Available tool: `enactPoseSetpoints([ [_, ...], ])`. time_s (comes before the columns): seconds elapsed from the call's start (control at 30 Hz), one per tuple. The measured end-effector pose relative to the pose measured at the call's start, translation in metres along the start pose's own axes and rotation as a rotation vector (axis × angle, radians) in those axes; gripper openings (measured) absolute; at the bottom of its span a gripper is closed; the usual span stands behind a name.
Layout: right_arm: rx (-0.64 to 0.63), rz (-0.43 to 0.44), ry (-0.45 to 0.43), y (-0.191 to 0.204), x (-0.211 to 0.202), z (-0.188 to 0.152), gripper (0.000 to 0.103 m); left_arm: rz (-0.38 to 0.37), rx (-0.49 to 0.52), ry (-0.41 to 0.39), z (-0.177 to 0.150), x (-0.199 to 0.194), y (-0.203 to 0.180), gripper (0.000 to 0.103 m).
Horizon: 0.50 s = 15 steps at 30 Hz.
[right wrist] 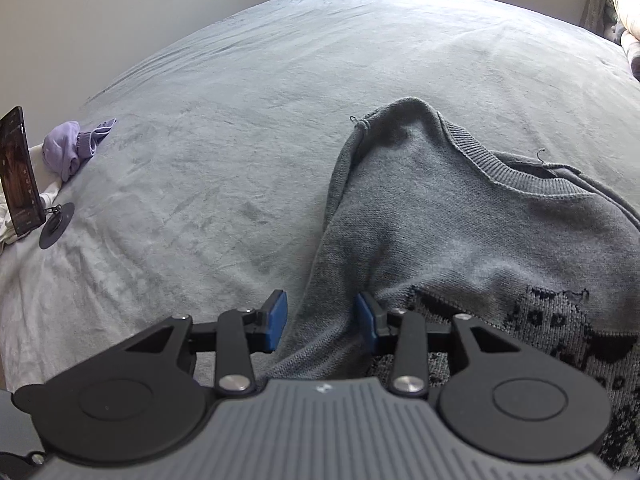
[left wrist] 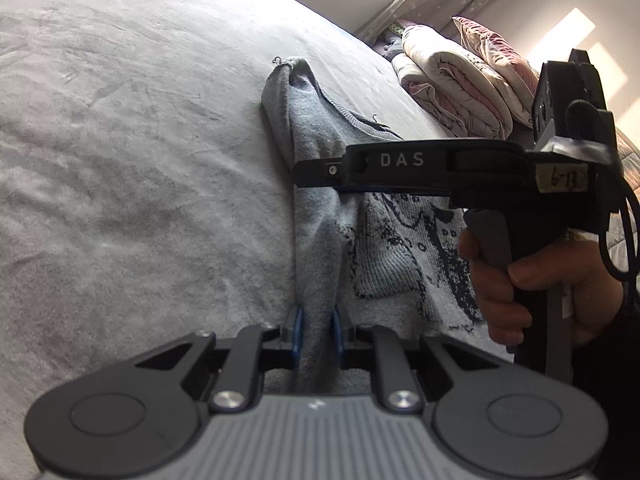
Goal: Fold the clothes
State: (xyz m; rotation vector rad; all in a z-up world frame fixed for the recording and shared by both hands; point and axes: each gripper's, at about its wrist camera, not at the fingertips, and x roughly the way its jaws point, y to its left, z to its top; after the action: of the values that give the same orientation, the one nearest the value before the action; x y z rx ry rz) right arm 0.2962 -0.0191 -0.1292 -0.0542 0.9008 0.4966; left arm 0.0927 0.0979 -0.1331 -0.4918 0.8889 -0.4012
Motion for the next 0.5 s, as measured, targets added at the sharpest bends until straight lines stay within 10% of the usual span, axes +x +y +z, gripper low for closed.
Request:
enactPoseSetpoints([
  [0.5,-0.108,-0.105,-0.002,0.004,0.018,-0.005,0.02,0.033,-0.004,-0.02,0.002,-0.011,0.006,0.015],
])
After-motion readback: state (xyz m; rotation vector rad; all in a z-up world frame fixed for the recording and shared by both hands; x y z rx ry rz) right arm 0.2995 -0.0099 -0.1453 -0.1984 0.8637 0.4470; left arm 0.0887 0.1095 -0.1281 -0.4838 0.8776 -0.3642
